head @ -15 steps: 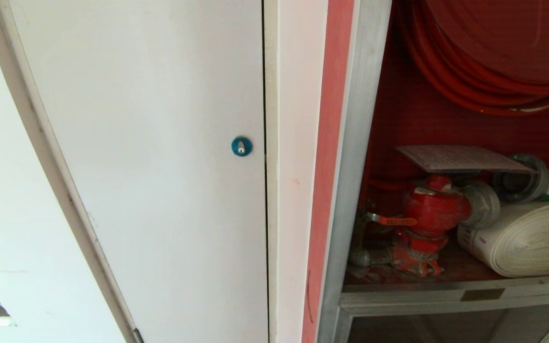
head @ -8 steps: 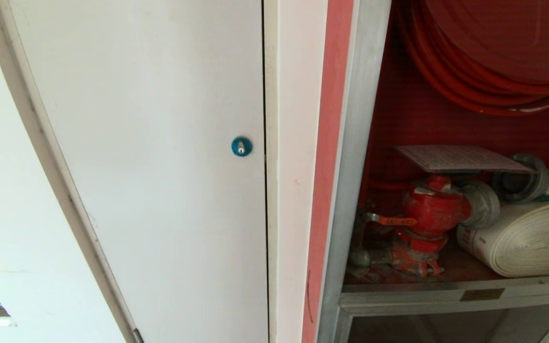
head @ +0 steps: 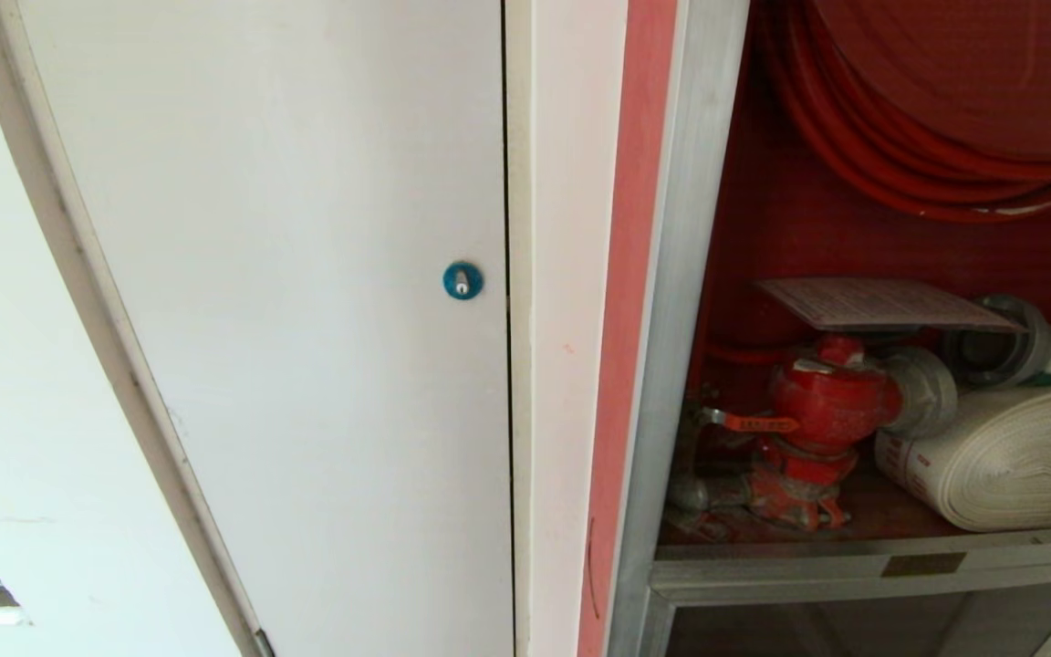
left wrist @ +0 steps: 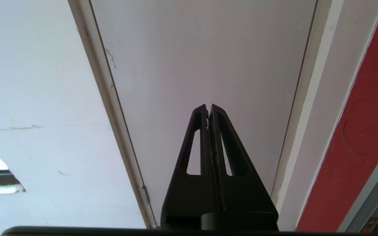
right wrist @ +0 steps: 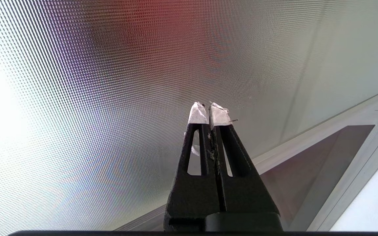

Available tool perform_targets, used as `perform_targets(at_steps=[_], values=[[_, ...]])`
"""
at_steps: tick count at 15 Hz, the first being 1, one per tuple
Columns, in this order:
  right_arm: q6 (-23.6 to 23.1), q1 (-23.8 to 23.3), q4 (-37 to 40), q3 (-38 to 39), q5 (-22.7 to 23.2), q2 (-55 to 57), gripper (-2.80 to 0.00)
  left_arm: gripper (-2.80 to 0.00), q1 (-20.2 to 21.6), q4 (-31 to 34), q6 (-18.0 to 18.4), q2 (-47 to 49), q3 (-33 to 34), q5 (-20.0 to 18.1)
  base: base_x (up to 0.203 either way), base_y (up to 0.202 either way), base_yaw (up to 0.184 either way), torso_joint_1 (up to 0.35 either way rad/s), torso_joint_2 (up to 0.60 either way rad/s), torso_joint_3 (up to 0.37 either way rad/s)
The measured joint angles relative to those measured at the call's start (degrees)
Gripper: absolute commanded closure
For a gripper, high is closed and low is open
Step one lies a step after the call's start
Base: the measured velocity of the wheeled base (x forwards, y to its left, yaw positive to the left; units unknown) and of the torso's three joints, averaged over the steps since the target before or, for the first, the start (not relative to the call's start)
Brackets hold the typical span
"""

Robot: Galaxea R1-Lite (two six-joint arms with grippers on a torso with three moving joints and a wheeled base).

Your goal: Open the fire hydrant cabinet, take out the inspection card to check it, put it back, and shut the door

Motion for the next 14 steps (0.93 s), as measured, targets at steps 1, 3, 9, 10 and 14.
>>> perform_targets(at_steps=[1, 3, 9, 10, 14], values=[[0.0, 0.0, 0.0, 0.0, 0.0, 0.0, 0.0, 0.0, 0.0, 0.2, 0.0, 0.0, 0.3, 0.0, 0.0, 0.0, 0.0, 0.0, 0.0, 0.0], [0.0, 0.0, 0.0, 0.0, 0.0, 0.0, 0.0, 0.0, 0.0, 2.8, -0.8, -0.1, 0.7, 0.0, 0.0, 0.0, 0.0, 0.0, 0.0, 0.0], [0.0, 0.0, 0.0, 0.0, 0.0, 0.0, 0.0, 0.0, 0.0, 2.5, -2.3, -0.1, 0.8, 0.2, 0.0, 0.0, 0.0, 0.0, 0.0, 0.0], [0.0, 0.0, 0.0, 0.0, 0.0, 0.0, 0.0, 0.0, 0.0, 2.5, -2.3, -0.1, 0.8, 0.1, 0.0, 0.0, 0.0, 0.0, 0.0, 0.0], [0.0, 0.0, 0.0, 0.0, 0.0, 0.0, 0.0, 0.0, 0.0, 2.5, -2.3, -0.1, 0.8, 0.1, 0.0, 0.0, 0.0, 0.0, 0.0, 0.0]])
